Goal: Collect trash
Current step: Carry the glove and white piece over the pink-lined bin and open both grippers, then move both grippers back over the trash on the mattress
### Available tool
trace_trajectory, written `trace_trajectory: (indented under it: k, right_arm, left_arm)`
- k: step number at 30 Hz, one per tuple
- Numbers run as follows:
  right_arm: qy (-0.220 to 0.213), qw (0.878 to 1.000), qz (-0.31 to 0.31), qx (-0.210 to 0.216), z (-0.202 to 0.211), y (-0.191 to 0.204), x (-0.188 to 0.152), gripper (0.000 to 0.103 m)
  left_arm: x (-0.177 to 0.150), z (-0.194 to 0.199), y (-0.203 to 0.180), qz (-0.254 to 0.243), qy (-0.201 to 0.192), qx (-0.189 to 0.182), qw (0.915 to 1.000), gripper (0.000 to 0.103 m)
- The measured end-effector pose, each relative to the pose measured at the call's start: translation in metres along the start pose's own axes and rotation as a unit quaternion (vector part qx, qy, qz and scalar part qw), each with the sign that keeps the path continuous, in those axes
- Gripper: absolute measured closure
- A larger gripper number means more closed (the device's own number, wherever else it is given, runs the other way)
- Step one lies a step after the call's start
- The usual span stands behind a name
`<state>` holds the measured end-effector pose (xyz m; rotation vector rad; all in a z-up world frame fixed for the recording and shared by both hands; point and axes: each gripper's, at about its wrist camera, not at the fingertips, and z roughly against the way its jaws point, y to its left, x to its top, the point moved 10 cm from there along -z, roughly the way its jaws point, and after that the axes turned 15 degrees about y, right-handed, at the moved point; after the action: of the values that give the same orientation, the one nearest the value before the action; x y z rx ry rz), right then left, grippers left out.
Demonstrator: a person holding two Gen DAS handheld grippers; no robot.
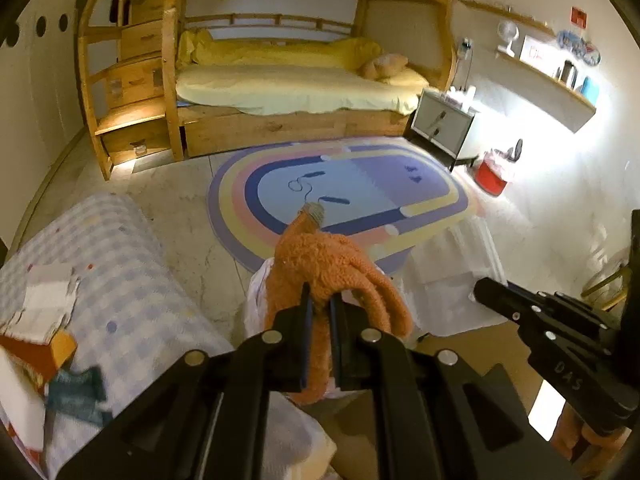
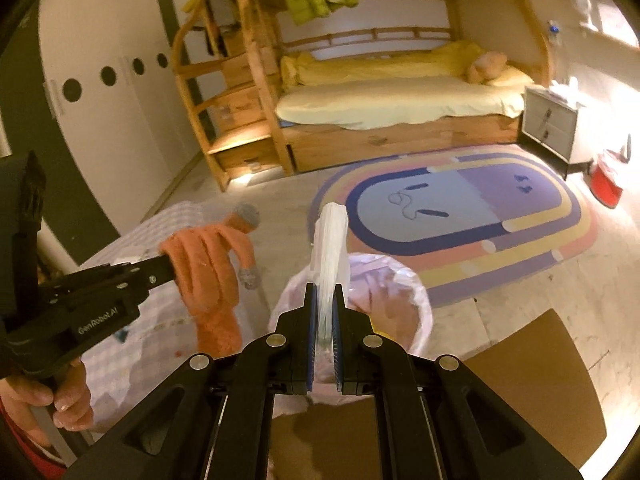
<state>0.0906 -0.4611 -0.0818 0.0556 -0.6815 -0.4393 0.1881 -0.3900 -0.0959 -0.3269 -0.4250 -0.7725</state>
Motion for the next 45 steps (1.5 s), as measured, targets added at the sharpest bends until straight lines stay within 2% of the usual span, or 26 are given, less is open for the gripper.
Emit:
trace_trajectory:
  k: [2, 4, 5, 6, 7, 11, 12, 14, 21, 27, 30, 32, 33, 34, 37, 42, 45]
  right_arm:
    - [0.002, 1.0, -0.007, -0.004, -0.01, -0.009, 0.004, 0.096]
    - [0.008, 1.0, -0.013, -0.006, -0.022, -0.016, 0.01, 0.096]
    - [0.01, 1.0, -0.017, -0.008, -0.026, -0.018, 0.012, 0.096]
    - [0.012, 1.0, -0.02, -0.008, -0.031, -0.021, 0.014, 0.095]
    - [0.015, 1.0, -0.022, -0.007, -0.037, -0.024, 0.016, 0.092]
    - [0.028, 0.999, -0.031, -0.006, -0.049, -0.026, 0.018, 0.09]
    - [0.028, 0.999, -0.033, -0.004, -0.049, -0.026, 0.018, 0.087]
    - [0.023, 0.999, -0.033, -0.001, -0.044, -0.026, 0.018, 0.084]
    - [0.006, 1.0, -0.017, 0.011, -0.009, -0.007, 0.006, 0.084]
    - [-0.003, 0.999, 0.013, 0.032, 0.016, 0.03, -0.004, 0.084]
    - [0.0, 0.998, 0.043, 0.043, 0.021, 0.064, -0.007, 0.083]
    - [0.006, 0.997, 0.063, 0.05, 0.021, 0.082, -0.009, 0.077]
    - [0.009, 0.996, 0.074, 0.055, 0.021, 0.093, -0.011, 0.07]
    - [0.012, 0.994, 0.092, 0.059, 0.02, 0.11, -0.013, 0.066]
    - [0.02, 0.989, 0.132, 0.07, 0.015, 0.147, -0.02, 0.063]
    - [0.032, 0.981, 0.171, 0.092, 0.002, 0.199, -0.026, 0.058]
    - [0.037, 0.976, 0.188, 0.106, -0.009, 0.228, -0.026, 0.058]
  left_arm:
    - [0.008, -0.014, -0.002, -0.007, 0.012, 0.003, 0.9999, 0.096]
    - [0.011, -0.025, -0.002, -0.011, 0.024, 0.008, 0.9996, 0.086]
    - [0.011, -0.03, -0.001, -0.011, 0.032, 0.009, 0.9994, 0.066]
    - [0.011, -0.033, 0.0, -0.01, 0.037, 0.012, 0.9992, 0.041]
    - [0.011, -0.035, 0.003, -0.01, 0.035, 0.02, 0.9991, 0.036]
    - [0.011, -0.032, 0.011, -0.007, 0.028, 0.037, 0.9989, 0.035]
    - [0.01, -0.026, 0.016, 0.0, 0.019, 0.042, 0.999, 0.035]
    - [0.008, -0.012, 0.024, 0.013, 0.001, 0.047, 0.9988, 0.035]
    - [-0.018, 0.051, 0.059, 0.054, -0.058, 0.082, 0.9934, 0.035]
    - [-0.049, 0.102, 0.083, 0.077, -0.089, 0.12, 0.9857, 0.035]
    - [-0.067, 0.122, 0.095, 0.089, -0.101, 0.135, 0.9817, 0.035]
    - [-0.082, 0.136, 0.107, 0.099, -0.104, 0.145, 0.9789, 0.035]
    - [-0.088, 0.142, 0.113, 0.106, -0.105, 0.15, 0.9774, 0.035]
    - [-0.098, 0.148, 0.122, 0.115, -0.107, 0.156, 0.9752, 0.035]
    - [-0.126, 0.165, 0.151, 0.148, -0.11, 0.175, 0.9671, 0.034]
    - [-0.166, 0.186, 0.21, 0.2, -0.111, 0.239, 0.9436, 0.033]
    - [-0.182, 0.193, 0.24, 0.234, -0.111, 0.251, 0.9327, 0.031]
